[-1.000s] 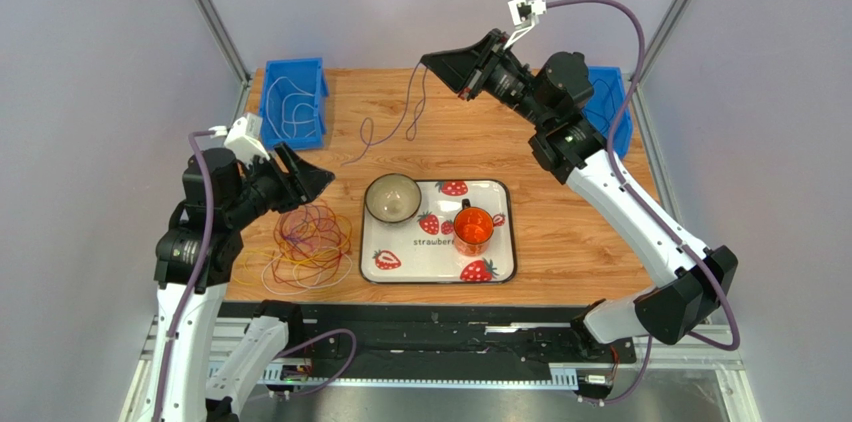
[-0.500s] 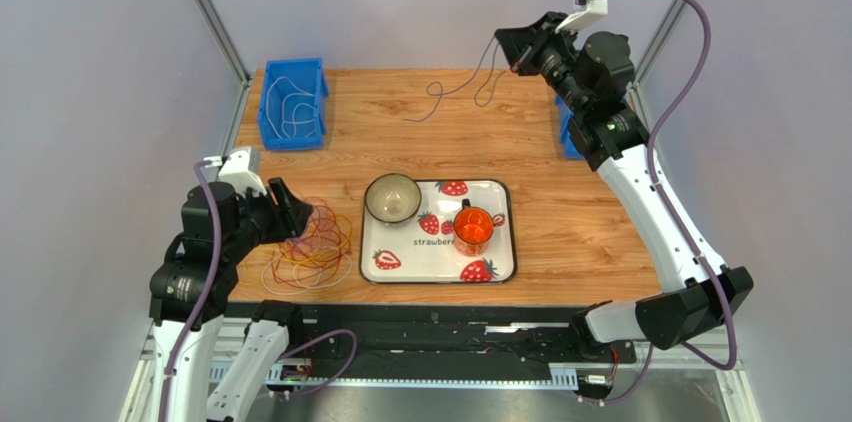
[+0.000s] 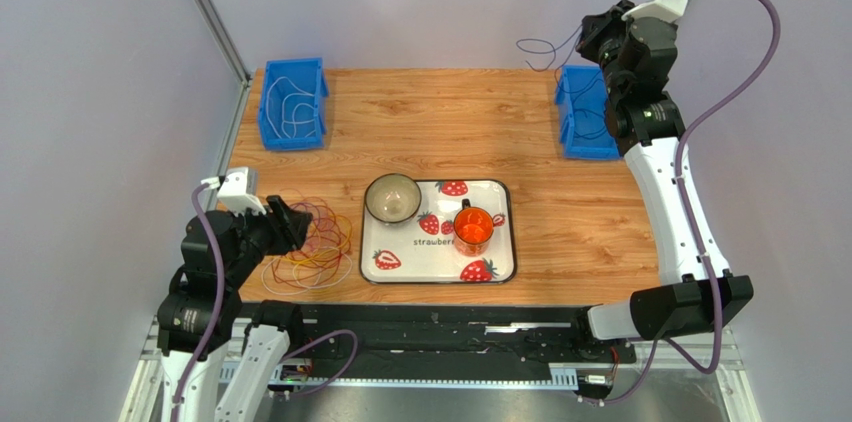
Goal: Untangle the cables
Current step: Pick up the cable from the cable, then place the cable in the bin.
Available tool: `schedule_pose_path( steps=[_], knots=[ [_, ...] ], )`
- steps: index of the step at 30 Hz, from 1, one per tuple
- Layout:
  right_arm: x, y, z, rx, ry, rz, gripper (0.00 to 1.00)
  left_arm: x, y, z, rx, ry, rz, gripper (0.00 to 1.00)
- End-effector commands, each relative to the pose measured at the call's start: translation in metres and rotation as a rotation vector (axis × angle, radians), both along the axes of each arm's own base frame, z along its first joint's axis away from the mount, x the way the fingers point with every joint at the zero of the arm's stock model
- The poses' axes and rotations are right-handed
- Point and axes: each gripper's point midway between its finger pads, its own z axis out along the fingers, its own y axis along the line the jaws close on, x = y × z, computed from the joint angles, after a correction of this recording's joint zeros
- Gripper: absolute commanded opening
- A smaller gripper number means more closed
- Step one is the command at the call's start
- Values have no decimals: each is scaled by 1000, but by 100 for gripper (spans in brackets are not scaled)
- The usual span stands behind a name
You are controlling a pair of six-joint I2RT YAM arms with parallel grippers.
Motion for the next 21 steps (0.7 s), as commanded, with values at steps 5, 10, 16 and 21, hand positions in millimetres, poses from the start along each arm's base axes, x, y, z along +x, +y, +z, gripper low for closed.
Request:
schedule_pose_path(
  steps=[5,10,16,21],
  knots=[
    [21,-65,-6,-38,25,-207,0,14,24,6,22,-114,146,58],
    [38,-80,-24,-51,67,-244,0,18,36,2,44,-108,211,57],
    [50,-125,-47,-23,111,-342,0,16,38,1,40,-98,228,57],
    [61,-147,-63,-4,137,-393,0,15,40,-1,40,-86,244,56]
  ],
)
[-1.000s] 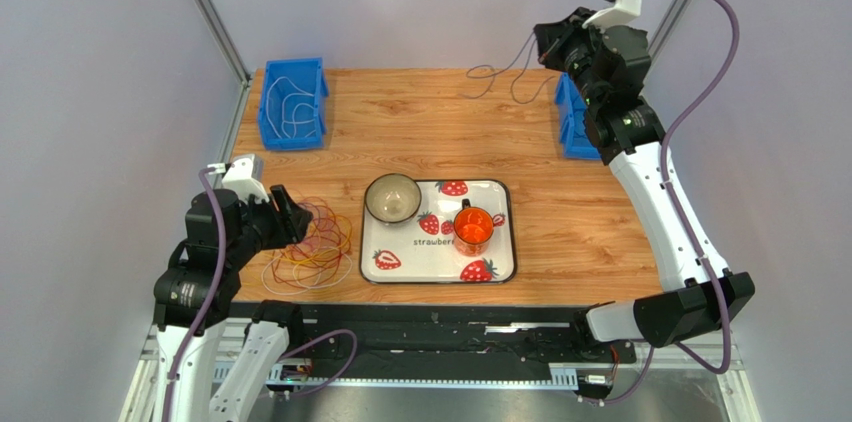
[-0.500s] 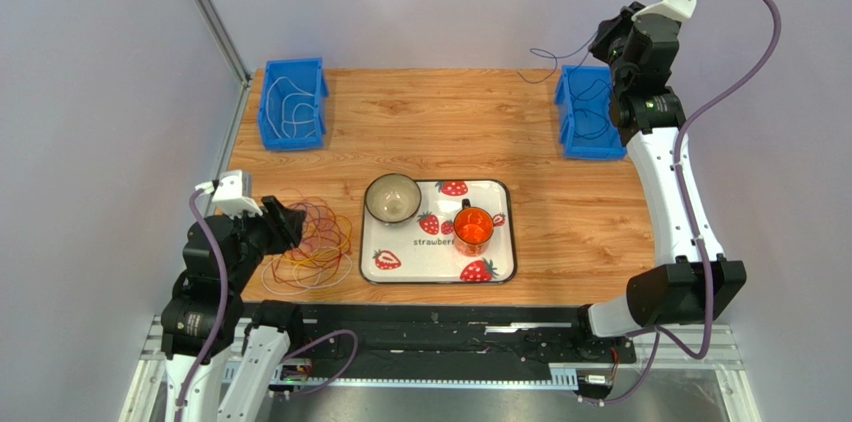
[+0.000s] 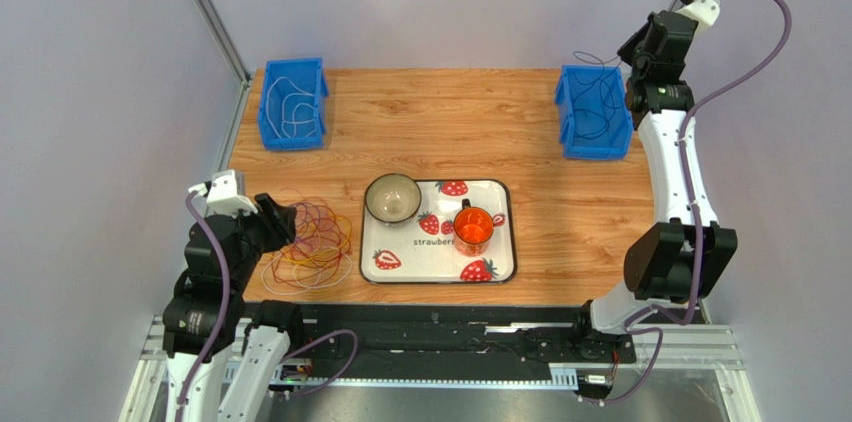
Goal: Untangle the cables
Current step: Place the cable in the bin.
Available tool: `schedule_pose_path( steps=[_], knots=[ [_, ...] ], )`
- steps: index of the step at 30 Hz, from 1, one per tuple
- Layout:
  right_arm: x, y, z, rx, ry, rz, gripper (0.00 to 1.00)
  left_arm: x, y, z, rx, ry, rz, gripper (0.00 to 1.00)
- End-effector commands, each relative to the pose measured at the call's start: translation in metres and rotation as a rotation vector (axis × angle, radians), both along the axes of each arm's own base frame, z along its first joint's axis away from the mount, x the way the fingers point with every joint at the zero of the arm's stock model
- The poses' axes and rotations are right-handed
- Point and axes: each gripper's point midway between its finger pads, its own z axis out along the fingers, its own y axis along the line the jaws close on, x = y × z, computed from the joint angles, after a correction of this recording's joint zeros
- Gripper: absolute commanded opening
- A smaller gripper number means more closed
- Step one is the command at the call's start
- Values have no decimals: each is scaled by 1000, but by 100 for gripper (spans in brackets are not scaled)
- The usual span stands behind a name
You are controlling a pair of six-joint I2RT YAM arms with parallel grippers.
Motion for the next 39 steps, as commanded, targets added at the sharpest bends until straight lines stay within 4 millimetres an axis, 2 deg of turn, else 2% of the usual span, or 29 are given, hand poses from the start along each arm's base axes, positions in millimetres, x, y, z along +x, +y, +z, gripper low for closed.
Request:
schedule_pose_path(
  steps=[1,2,4,5,11,19,26,27,33,34,37,39],
  knots=[
    [9,-17,15,15,-54,-58,0,4,5,8,-11,-27,37,56],
    [15,-19,8,17,-42,-56,0,4,5,8,-13,-29,38,56],
    [19,-21,9,11,-45,-63,0,4,5,8,-14,-24,42,56],
    [23,-24,2,14,-32,-70,0,4,5,7,-15,-23,42,56],
    [37,-32,-11,13,-20,-93,0,4,6,6,-16,-15,50,56],
    [58,-39,-45,38,23,-106,0,4,7,4,-19,-3,60,55],
    [72,-44,-70,56,63,-110,0,5,8,3,-17,3,64,55],
    [73,-44,-68,55,61,-110,0,5,8,3,-18,3,65,55],
    [79,-53,-87,64,110,-130,0,5,8,3,-18,4,66,55],
    [80,-54,-85,64,108,-124,1,5,8,3,-19,4,67,55],
    [82,-55,-89,73,127,-113,9,5,8,3,-19,3,67,55],
    [82,-55,-88,75,128,-107,20,5,8,3,-19,1,67,55]
  ],
)
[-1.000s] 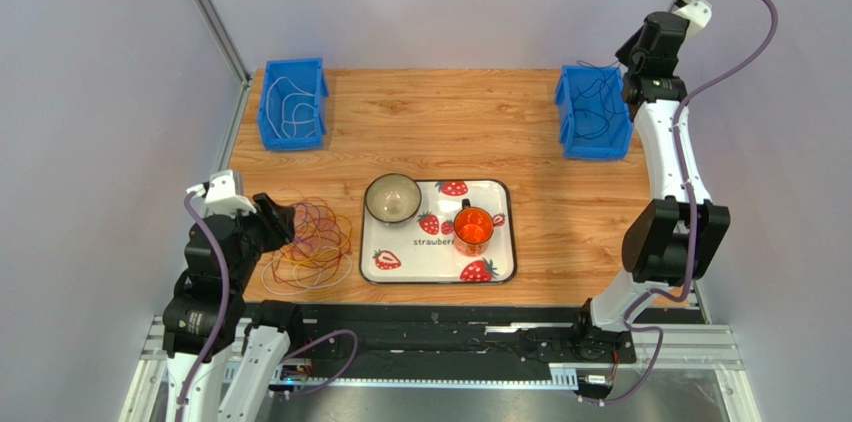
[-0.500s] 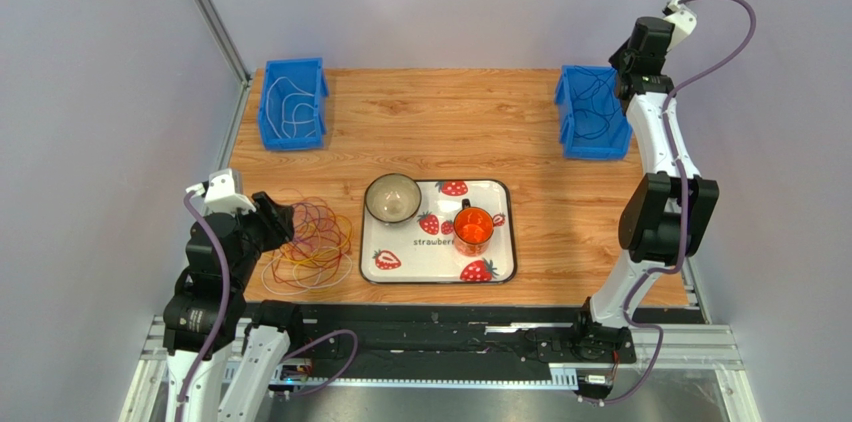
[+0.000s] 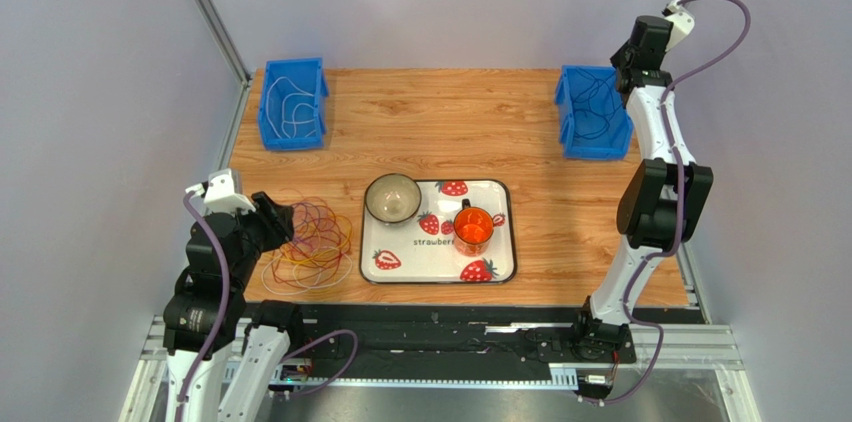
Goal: Untangle the cables
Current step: Place the cable in the bin.
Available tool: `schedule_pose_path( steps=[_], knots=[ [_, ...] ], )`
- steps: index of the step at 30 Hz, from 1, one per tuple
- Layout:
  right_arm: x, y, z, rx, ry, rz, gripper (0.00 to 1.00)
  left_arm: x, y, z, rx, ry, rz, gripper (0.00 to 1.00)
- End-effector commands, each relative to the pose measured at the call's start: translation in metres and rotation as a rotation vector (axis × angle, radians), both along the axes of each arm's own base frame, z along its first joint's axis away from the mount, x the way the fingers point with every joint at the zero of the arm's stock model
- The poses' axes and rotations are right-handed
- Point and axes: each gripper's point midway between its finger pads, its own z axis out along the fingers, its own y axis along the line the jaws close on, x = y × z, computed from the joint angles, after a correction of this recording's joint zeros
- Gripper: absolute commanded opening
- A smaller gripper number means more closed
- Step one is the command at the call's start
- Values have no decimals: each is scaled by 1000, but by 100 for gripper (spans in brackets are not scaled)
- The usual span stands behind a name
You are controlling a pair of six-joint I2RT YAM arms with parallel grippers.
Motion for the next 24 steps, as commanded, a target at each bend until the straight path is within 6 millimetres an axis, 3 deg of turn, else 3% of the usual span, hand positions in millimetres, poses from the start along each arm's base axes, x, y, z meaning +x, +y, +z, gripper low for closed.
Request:
schedule_pose_path(
  steps=[1,3,7,16,24],
  knots=[
    [3,-6,29,9,-62,-6,23,2,2,5,-4,-13,15,55],
    [2,-6,34,12,-73,-2,33,3,2,5,-4,-12,15,55],
    [1,-4,41,11,-84,6,38,2,2,5,-4,-14,15,55],
    [-4,10,57,51,-118,66,38,2,2,4,-6,-14,19,55],
    [-24,33,71,105,-141,142,38,3,5,2,-5,-5,37,55]
  ],
)
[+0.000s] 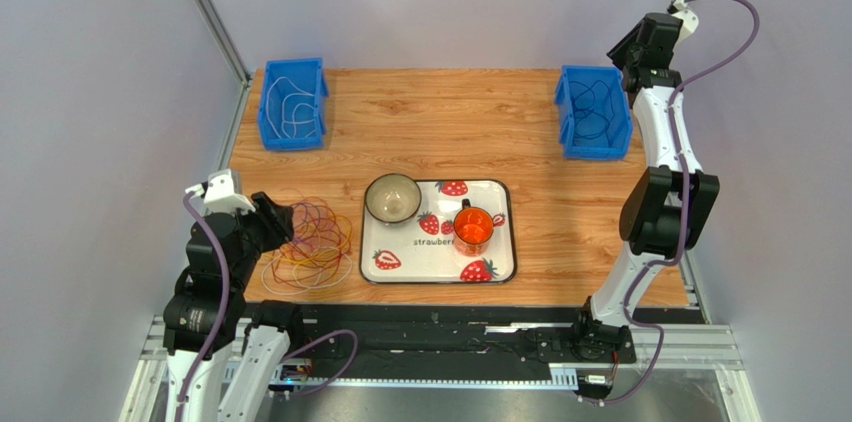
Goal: Untangle the cables
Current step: Place the cable in the bin.
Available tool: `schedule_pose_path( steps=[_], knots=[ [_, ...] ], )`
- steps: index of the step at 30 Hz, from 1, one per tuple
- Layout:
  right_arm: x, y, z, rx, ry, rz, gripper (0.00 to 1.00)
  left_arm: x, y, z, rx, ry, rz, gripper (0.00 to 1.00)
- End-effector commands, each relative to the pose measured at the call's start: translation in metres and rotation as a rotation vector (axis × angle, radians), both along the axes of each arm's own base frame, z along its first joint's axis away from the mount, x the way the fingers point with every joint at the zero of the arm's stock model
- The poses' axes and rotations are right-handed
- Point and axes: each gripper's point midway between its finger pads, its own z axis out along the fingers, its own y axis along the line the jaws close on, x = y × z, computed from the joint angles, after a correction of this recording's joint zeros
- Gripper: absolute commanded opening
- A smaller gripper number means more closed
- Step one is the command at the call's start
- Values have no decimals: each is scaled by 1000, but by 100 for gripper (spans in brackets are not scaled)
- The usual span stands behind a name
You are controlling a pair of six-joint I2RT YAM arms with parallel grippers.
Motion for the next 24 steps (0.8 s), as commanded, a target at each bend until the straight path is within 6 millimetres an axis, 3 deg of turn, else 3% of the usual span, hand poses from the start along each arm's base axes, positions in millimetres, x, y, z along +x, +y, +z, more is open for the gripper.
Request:
schedule_pose_path(
  steps=[1,6,8,10,12,14,15,16,18,20,21,24],
  knots=[
    [-22,18,51,25,-105,53,38,3,5,3,-5,-9,36,55],
    [-44,45,65,54,-118,120,38,9,8,-4,4,29,60,54],
    [-51,56,58,64,-98,144,38,15,8,-10,13,77,66,53],
    [-63,70,69,55,-114,178,38,19,6,-15,15,119,54,52],
    [-73,84,63,57,-93,204,38,26,1,-22,11,169,35,52],
    [-86,95,73,63,-114,229,38,32,-2,-27,6,200,27,51],
    [-90,105,64,70,-96,254,38,35,-4,-29,-7,199,26,51],
    [-99,109,72,63,-112,264,38,37,-4,-29,-12,197,27,51],
    [-109,129,58,81,-79,324,38,43,-6,-33,-28,202,32,51],
    [-123,150,60,86,-86,375,38,47,-7,-36,-35,217,37,51],
    [-127,158,49,89,-64,396,38,49,-8,-36,-40,218,40,51],
    [-144,177,45,83,-52,443,38,57,-8,-41,-47,242,55,50]
  ],
)
